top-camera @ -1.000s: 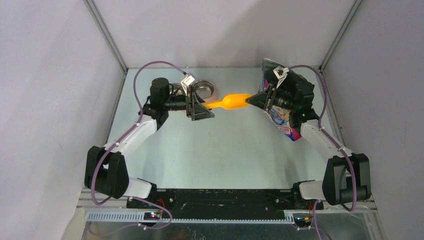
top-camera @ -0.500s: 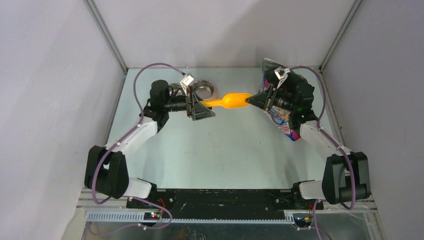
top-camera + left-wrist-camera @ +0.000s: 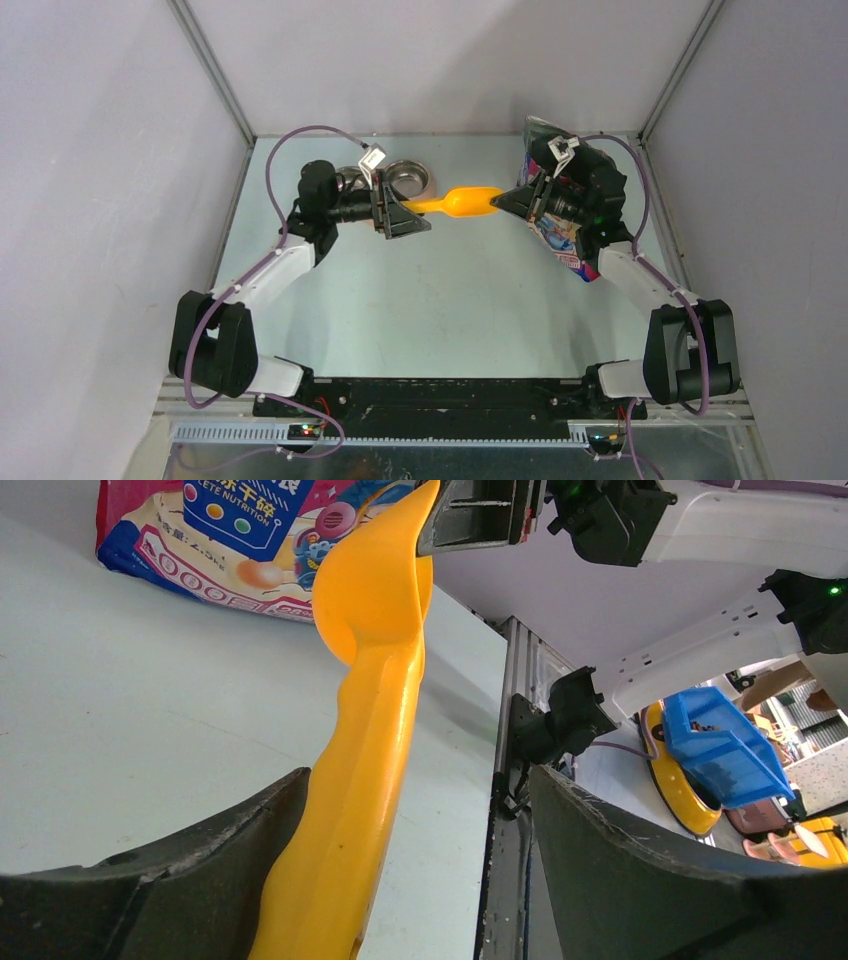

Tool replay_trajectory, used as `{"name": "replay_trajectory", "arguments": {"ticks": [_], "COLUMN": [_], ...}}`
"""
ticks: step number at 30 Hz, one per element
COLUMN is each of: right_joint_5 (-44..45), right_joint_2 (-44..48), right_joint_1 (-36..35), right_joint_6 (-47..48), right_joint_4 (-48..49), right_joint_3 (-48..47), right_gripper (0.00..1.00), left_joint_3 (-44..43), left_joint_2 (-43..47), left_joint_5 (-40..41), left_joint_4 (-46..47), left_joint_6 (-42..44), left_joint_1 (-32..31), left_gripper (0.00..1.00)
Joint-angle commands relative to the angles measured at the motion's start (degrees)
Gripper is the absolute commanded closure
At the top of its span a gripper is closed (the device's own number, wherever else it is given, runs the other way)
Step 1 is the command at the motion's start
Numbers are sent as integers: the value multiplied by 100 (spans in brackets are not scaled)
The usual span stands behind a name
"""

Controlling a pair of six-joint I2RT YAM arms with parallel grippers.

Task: Serve the pet food
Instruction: Adjust the spatula.

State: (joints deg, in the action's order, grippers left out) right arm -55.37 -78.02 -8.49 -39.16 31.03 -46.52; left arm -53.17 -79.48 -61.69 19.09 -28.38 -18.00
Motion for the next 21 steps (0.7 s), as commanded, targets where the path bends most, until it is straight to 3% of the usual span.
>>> {"name": "replay_trajectory", "arguments": {"ticks": [1, 21], "right_joint_5": [121, 296], "right_joint_2": [-36, -37], "right_joint_1": [21, -92], "right_joint_6": [-92, -105], "right_joint_4": [334, 300], "right_joint_3": [35, 117], "right_gripper": [100, 100], "left_joint_3": [28, 155], "left_joint_2": [169, 212], "left_joint_5": [0, 101], "left_joint_4": [304, 569], "left_joint_6": [-108, -268], "left_joint_1": [12, 148], "left_gripper": [18, 13]}}
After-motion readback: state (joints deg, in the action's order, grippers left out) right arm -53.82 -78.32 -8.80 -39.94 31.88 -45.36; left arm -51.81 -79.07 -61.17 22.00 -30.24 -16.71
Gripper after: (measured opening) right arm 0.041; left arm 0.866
